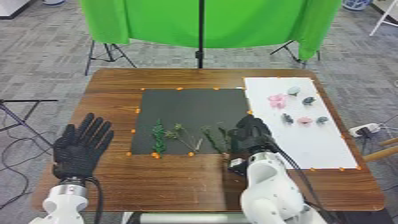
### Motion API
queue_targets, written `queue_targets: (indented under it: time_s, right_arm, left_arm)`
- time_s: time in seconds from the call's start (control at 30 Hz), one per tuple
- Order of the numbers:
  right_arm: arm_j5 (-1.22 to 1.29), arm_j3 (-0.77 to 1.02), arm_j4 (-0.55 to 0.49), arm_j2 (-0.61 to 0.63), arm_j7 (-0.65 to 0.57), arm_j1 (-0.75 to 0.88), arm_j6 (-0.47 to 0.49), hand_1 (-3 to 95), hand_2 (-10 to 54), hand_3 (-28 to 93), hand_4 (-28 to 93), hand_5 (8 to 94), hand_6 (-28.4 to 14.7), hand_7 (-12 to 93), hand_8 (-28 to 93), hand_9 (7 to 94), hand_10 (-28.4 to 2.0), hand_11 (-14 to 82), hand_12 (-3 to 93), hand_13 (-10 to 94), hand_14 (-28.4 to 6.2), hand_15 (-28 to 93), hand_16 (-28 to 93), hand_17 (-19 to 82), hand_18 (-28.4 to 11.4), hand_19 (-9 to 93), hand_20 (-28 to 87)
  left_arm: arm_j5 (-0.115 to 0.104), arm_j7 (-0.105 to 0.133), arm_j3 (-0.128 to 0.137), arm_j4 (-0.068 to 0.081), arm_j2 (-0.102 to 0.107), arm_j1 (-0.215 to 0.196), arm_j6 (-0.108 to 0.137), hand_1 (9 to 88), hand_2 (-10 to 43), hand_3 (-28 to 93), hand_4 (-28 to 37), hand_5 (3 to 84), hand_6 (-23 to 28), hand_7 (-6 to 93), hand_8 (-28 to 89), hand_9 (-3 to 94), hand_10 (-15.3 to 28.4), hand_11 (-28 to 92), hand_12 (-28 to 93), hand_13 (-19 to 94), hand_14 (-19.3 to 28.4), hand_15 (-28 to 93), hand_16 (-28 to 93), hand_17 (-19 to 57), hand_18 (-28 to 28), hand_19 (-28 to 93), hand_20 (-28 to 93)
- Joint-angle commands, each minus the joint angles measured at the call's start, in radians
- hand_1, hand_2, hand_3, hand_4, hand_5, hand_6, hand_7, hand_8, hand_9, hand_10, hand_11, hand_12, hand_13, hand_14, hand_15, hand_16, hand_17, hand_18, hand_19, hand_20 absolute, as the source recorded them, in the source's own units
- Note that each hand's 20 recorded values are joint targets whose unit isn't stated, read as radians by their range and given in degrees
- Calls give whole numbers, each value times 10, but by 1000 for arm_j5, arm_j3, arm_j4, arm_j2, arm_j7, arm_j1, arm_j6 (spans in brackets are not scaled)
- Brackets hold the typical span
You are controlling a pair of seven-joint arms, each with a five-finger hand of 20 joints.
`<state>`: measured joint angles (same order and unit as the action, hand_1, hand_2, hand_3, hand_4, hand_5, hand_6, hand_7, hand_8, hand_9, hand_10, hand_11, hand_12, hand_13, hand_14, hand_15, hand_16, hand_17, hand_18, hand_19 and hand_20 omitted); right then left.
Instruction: Arrange flowers
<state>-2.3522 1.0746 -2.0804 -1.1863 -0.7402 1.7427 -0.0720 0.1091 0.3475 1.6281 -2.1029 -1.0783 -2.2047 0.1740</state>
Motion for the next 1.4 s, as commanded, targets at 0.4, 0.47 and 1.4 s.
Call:
queue_targets:
  time_s: [0.4,0.47,1.4]
  right_arm:
    - [22,-18,-86,221,163,53,178,269,46,813,-197,845,-52,252,-109,708,-220,358,227,551,-212,760,247,318,-271,932,595]
    - [16,-21,-96,220,161,62,186,263,49,810,-196,854,-51,248,-104,717,-222,383,238,558,-217,777,258,320,-272,932,602]
    - [18,-73,-31,165,146,40,213,256,61,803,-191,810,-58,196,-107,686,-223,332,217,533,-213,752,249,302,-273,932,577]
  left_arm:
    - [6,2,9,0,-17,-33,-2,290,138,780,-283,443,101,84,-91,380,155,194,78,276,160,334,-80,-83,141,353,105]
    - [6,1,10,0,-17,-32,2,290,138,780,-283,443,101,83,-91,380,154,193,78,276,160,333,-80,-84,141,353,105]
    - [2,-8,7,2,-19,-37,-1,290,142,778,-283,442,101,81,-89,379,155,190,79,276,160,330,-78,-84,141,350,106]
